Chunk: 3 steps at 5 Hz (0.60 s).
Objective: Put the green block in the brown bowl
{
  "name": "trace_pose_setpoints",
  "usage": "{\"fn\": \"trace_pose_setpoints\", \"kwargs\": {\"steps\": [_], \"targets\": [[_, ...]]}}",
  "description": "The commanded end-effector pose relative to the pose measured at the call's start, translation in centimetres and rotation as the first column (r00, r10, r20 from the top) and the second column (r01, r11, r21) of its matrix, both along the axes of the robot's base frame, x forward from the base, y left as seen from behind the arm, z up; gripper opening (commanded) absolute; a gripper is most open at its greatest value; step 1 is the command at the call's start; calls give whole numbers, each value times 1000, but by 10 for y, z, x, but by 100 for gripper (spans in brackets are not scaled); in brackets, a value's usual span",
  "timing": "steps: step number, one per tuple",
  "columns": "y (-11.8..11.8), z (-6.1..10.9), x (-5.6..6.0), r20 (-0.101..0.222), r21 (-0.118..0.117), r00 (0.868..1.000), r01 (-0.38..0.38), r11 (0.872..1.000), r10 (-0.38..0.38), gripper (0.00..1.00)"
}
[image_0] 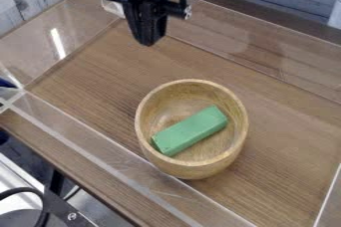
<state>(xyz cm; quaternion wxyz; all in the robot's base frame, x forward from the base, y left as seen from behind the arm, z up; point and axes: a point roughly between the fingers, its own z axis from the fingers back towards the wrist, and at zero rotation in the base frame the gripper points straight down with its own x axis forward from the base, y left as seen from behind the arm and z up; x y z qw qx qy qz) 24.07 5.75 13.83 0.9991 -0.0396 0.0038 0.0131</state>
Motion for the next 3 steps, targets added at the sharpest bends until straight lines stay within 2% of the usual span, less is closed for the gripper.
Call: {"fn": "trace_pose_setpoints", "kwargs": {"steps": [1, 3], "targets": [[8, -7, 15, 26, 38, 1000, 6, 999, -7, 0], [10, -41, 30, -16, 61, 1000, 19, 998, -18, 0]]}}
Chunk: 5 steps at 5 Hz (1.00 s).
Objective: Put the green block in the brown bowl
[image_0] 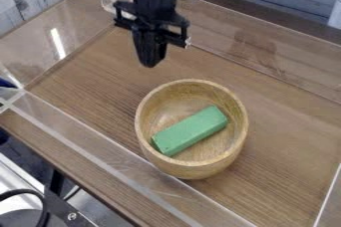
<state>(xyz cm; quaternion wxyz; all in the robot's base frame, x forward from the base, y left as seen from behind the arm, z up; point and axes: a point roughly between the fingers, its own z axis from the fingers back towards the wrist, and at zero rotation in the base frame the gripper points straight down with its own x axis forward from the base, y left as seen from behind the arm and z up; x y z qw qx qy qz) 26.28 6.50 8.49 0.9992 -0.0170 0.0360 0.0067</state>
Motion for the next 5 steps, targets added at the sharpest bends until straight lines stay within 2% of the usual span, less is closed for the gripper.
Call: {"fn": "trace_pose_setpoints", "kwargs": {"steps": [1, 2, 5], "targets": [[0, -3, 14, 30, 27, 999, 16, 1000, -17, 0], [-3, -12, 17, 18, 33, 1000, 25, 999, -25, 0], [-2, -25, 21, 0, 41, 1000, 22, 999, -22, 0]]}}
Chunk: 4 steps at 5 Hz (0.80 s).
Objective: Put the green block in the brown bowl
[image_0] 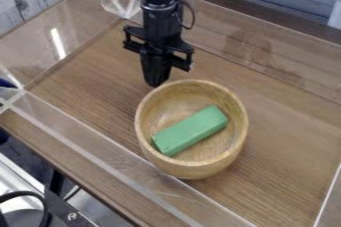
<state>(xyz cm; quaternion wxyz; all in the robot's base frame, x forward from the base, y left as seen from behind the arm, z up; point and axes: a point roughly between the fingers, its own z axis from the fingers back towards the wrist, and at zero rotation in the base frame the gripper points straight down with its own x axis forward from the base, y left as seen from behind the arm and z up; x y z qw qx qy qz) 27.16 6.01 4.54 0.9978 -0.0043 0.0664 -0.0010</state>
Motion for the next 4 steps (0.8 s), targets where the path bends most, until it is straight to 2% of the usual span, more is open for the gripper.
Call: {"fn": "trace_pose_setpoints", "kwargs": {"steps": [1, 2, 3, 4], "targets": [[3, 12, 13, 56, 18, 998, 3, 1000, -4, 0], [3, 12, 13, 50, 19, 999, 1, 1000, -2, 100], [3, 14, 13, 47, 19, 999, -4, 1000, 3, 100], [3, 25, 13, 62, 17, 998, -11, 1000, 9, 100]]}}
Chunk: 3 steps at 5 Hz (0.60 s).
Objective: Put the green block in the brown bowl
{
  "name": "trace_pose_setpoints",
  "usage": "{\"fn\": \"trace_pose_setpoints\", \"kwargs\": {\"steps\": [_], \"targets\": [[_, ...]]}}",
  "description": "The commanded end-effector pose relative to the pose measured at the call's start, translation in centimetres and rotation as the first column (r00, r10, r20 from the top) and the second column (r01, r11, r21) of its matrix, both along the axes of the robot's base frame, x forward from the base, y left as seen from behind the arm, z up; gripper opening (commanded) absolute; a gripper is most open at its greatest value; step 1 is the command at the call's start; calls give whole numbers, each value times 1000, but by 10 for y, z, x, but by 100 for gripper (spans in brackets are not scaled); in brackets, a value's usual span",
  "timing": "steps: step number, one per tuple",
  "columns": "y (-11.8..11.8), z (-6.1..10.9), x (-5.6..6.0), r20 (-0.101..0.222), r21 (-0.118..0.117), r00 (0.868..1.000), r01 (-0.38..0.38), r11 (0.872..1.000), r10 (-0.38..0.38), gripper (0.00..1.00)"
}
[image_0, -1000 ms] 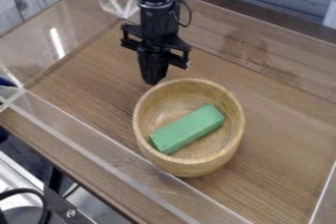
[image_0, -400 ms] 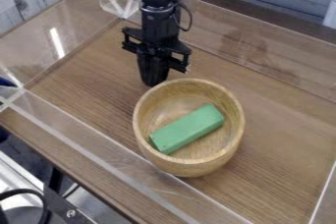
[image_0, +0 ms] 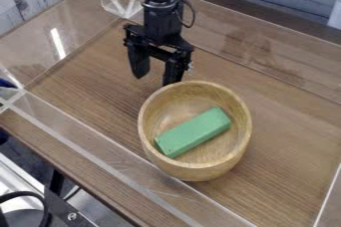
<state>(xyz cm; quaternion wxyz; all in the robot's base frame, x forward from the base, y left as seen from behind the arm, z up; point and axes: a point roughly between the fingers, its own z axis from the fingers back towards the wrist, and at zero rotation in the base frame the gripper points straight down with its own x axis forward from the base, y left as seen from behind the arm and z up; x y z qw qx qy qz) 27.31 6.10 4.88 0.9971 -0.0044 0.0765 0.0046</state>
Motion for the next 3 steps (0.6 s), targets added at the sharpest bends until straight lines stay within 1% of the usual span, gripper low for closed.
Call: {"fn": "trace_pose_setpoints", "kwargs": {"steps": [1, 2, 3], "targets": [[2, 39, 13, 117, 16, 993, -3, 1000, 1, 100], [2, 65, 15, 160, 19, 987, -10, 1000, 7, 100], [5, 87, 15, 194, 20, 981, -16, 1000, 12, 100]]}}
